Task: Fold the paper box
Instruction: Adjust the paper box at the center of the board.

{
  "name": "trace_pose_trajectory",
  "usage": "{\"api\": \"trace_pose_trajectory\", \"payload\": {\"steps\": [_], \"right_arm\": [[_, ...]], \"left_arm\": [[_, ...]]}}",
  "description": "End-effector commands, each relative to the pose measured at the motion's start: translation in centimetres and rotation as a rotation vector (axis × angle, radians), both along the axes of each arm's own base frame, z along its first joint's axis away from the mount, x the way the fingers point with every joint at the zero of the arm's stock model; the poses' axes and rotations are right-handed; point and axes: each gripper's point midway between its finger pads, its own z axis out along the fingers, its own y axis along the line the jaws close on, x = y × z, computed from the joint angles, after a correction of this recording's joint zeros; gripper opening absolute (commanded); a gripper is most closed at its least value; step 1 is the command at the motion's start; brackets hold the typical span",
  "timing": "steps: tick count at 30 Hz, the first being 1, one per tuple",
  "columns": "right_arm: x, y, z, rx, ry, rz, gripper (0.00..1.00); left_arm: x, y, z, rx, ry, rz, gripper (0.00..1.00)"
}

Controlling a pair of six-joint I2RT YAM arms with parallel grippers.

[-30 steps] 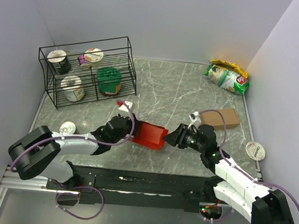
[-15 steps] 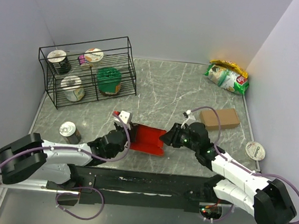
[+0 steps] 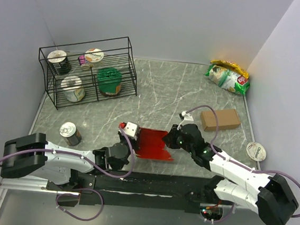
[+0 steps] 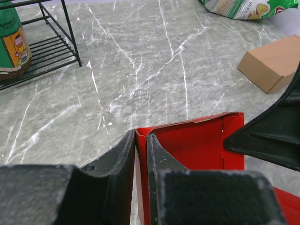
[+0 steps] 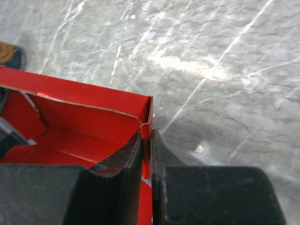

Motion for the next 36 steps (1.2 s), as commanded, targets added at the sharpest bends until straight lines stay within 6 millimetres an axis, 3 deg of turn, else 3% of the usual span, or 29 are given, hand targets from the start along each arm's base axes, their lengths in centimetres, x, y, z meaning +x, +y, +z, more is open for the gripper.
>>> {"api": "trace_pose_trajectory", "payload": {"steps": [1,9,14,21,25,27,31,36], "right_arm": [[2.4,-1.5,2.9,-0.064,-0.153,-0.134,0.04],[2.8,-3.6,3.3,-0.187,-0.277,-0.218,0.00],[3.0,-4.5,2.1,-0.272,-0.284,-0.234,0.00],[2.7,-3.7,2.7,-0.248,-0.286,-0.197,0.00],[2.4,-3.0,2.8,-0.224,-0.279,-0.160,0.00],[2.4,-2.8,3.1,-0.217,-0.280,-0.150,0.00],[2.2,-2.7,3.2,-0.212,-0.267,-0.129,0.00],[2.0,-2.4,3.5,-0.168,-0.244,-0.097,0.00]], "left_arm": [[-0.4,-1.2,2.3,-0.060,-0.033,0.002,0.20],[-0.8,-1.4,3.3,-0.123,-0.026,-0.024,0.22],[-0.9,-1.7,3.3,-0.136,-0.018,-0.035,0.24],[-1.1,-2.2,2.7,-0.155,0.019,-0.067,0.75],[-0.6,-2.5,2.7,-0.208,0.078,-0.143,0.90],[0.0,-2.4,2.1,-0.240,0.124,-0.200,0.93],[0.5,-1.3,2.9,-0.258,0.105,-0.260,0.91],[-1.0,-0.8,3.0,-0.327,0.129,-0.411,0.86]]}}
